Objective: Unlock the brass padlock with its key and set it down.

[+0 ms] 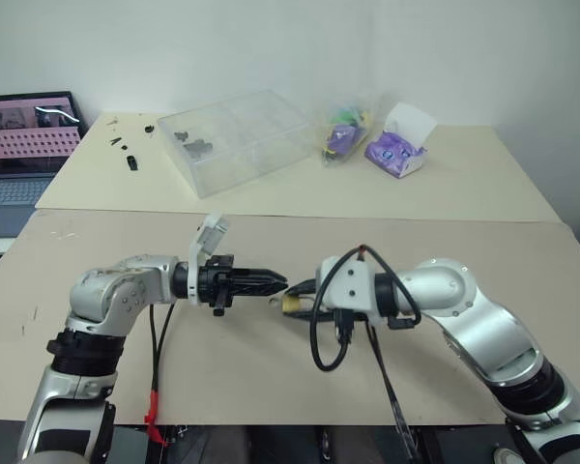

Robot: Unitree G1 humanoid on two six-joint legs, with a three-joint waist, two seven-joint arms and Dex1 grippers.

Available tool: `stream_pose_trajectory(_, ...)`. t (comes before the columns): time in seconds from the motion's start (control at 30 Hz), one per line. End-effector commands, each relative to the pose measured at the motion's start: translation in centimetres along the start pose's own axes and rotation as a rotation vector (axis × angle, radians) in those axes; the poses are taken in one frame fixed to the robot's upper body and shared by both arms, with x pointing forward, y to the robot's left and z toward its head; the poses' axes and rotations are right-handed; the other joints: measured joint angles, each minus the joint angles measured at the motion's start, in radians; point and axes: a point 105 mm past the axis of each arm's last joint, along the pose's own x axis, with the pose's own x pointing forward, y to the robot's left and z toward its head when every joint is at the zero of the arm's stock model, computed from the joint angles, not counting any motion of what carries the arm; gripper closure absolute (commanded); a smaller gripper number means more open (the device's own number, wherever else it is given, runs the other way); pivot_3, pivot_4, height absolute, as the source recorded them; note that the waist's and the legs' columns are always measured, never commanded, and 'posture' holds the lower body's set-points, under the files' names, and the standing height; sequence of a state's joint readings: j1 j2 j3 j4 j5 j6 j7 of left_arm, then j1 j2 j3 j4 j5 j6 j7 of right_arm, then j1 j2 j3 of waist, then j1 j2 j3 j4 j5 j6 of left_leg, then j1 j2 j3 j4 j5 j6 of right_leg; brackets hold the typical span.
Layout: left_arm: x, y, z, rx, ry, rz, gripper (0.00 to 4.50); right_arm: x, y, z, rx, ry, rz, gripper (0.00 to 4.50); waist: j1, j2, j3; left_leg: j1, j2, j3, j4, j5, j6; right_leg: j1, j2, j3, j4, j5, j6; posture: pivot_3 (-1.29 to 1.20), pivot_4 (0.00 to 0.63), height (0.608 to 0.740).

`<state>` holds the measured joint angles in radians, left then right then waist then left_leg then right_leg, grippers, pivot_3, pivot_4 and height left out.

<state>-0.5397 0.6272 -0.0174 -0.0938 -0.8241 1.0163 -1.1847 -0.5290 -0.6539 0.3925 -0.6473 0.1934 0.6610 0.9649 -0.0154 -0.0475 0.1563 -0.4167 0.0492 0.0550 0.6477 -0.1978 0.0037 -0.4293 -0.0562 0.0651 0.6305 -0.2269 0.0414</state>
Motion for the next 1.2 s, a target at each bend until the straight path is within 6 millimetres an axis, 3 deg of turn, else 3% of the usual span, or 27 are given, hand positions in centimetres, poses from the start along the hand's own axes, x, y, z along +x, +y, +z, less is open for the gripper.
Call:
stream_pose_trajectory(0.03,-0.7,-0.4,0.5,-0.111,0.02,-0.02,2.06,-0.4,0.0,1.1,-0.05,-0.031,-0.006,3.59,-0.001,0.0,0.0,0.0,0.0,0.0,0.0,0.0,0.0,0.0,0.0,0.0,0.0,0.0,0.0,0.0,0.15,0.74)
stream_pose_trajectory(0.1,-1.1,-0.2,0.6,-0.187,0.022,-0.02,1.36,-0.3,0.0,1.1,-0.051,-0.031,-0.006,3.59,-0.001,0.0,0.0,0.0,0.0,0.0,0.0,0.0,0.0,0.0,0.0,0.0,0.0,0.0,0.0,0.0,0.15,0.74)
stream_pose_trajectory(0.3,-2.0,0.3,0.2,-0.392,0.01,-0.011,1.36,-0.3,-0.1,1.0,-0.054,-0.03,-0.009,3.59,-0.002,0.0,0.0,0.0,0.0,0.0,0.0,0.0,0.0,0.0,0.0,0.0,0.001,0.0,0.0,0.0,0.15,0.74)
stream_pose_trajectory(0.5,-1.0,0.1,-1.1,-0.543,0.005,-0.026,1.36,-0.2,-0.1,1.1,-0.056,-0.029,-0.015,3.59,0.001,0.0,0.0,0.0,0.0,-0.001,0.0,0.0,0.0,0.0,0.0,0.0,0.001,0.0,-0.001,0.0,0.15,0.74)
stream_pose_trajectory(0.7,0.3,-0.5,-1.8,-0.57,0.004,-0.057,1.36,-0.2,-0.1,1.1,-0.054,-0.028,-0.018,3.59,0.0,0.0,0.0,0.0,0.0,-0.001,0.0,0.0,0.0,0.0,0.0,0.0,0.001,0.002,-0.004,0.0,0.15,0.74)
stream_pose_trajectory(1.2,0.6,-1.0,-2.3,-0.591,-0.004,-0.059,1.36,-0.3,-0.3,1.1,-0.052,-0.026,-0.034,3.59,0.0,0.0,0.0,0.0,0.0,-0.001,0.0,0.0,0.0,0.0,0.0,0.0,0.001,0.003,-0.006,0.0,0.15,0.74)
